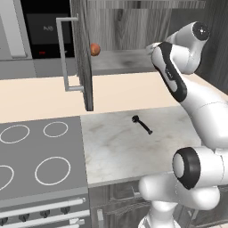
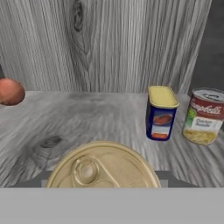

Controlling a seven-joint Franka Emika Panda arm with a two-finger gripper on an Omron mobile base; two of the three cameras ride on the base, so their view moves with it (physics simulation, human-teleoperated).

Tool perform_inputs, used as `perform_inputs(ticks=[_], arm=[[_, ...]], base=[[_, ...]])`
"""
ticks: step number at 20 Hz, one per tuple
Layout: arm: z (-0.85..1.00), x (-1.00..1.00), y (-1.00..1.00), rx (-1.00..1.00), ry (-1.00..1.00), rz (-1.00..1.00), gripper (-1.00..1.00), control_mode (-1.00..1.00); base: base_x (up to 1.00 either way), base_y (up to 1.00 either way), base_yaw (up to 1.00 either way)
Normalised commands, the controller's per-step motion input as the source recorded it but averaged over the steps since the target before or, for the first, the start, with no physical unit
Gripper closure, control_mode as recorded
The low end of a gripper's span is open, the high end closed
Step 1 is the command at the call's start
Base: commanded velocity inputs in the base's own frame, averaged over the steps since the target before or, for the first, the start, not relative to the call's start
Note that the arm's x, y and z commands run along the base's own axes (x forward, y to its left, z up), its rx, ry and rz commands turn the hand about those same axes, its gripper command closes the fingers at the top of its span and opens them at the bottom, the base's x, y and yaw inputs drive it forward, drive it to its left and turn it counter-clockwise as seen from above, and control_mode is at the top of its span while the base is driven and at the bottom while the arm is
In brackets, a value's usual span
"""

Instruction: Pick the cans from the counter and place them in their designated side in the cabinet.

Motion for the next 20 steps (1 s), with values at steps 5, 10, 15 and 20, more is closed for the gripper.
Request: perform_inputs(ticks=[5, 10, 15, 20], arm=[[-0.03, 0.10, 0.00, 0.00, 0.08, 0.00, 1.00, -1.00], [-0.01, 0.07, 0.00, 0.00, 0.04, 0.00, 1.00, -1.00], [-0.04, 0.04, 0.00, 0.00, 0.03, 0.00, 1.00, -1.00], [-0.15, 0.00, 0.00, 0.00, 0.00, 0.00, 1.00, -1.00]], base=[[0.00, 0.00, 0.00], [0.00, 0.00, 0.00], [0.00, 0.00, 0.00], [0.00, 0.00, 0.00]])
